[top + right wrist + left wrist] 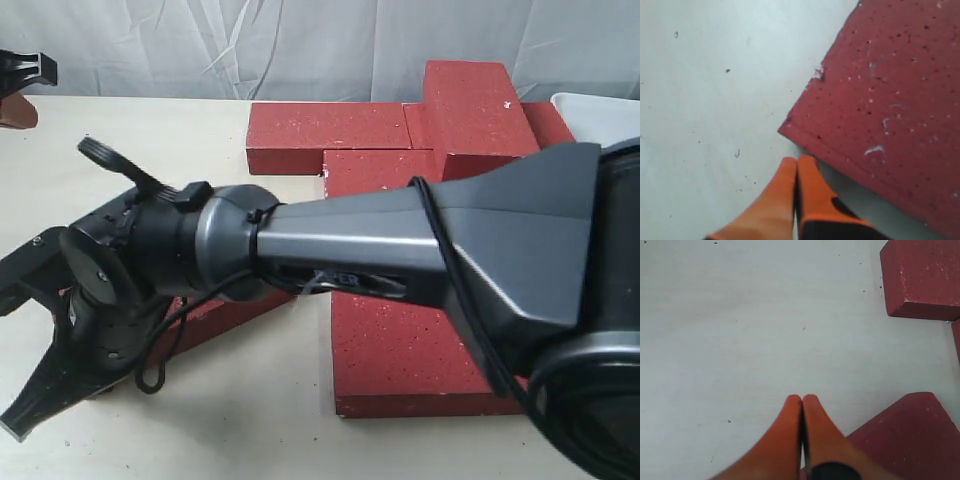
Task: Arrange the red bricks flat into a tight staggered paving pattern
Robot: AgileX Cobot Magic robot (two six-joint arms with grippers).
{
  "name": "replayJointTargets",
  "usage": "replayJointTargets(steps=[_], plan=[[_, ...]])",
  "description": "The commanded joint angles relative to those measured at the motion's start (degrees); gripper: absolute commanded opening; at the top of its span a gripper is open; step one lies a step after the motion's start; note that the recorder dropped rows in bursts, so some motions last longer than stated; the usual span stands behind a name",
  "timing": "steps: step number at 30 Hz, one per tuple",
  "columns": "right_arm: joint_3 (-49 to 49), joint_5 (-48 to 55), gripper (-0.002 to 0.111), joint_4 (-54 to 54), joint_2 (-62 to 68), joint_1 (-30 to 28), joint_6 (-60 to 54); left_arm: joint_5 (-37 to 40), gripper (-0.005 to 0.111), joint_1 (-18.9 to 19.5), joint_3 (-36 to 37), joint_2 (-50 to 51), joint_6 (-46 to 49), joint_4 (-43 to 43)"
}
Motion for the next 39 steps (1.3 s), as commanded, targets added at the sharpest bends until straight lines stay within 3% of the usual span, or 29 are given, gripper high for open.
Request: replayJointTargets(steps=[1,12,23,39], plan=[[-3.2,8.3,-0.001,-3.6,-3.7,-0.2,0.7,-0.7,0.000,-0.3,0.0,0.0,0.0,0.0],[-3.2,8.0,-0.001,-5.5,-5.1,-18.0,7.8,-1.0,0.000,-0.3,0.0,0.0,0.0,0.0],[-3.2,7.7,-0.001,-6.4,-0.2,-19.6,10.3,-3.9,0.000,-0.3,2.8,0.0,0.0,0.1],[-3.2,18.1,-0.001,-11.5,-0.2,-22.3,13.2,-1.8,0.000,-0.3,2.9,0.0,0.0,2.0]])
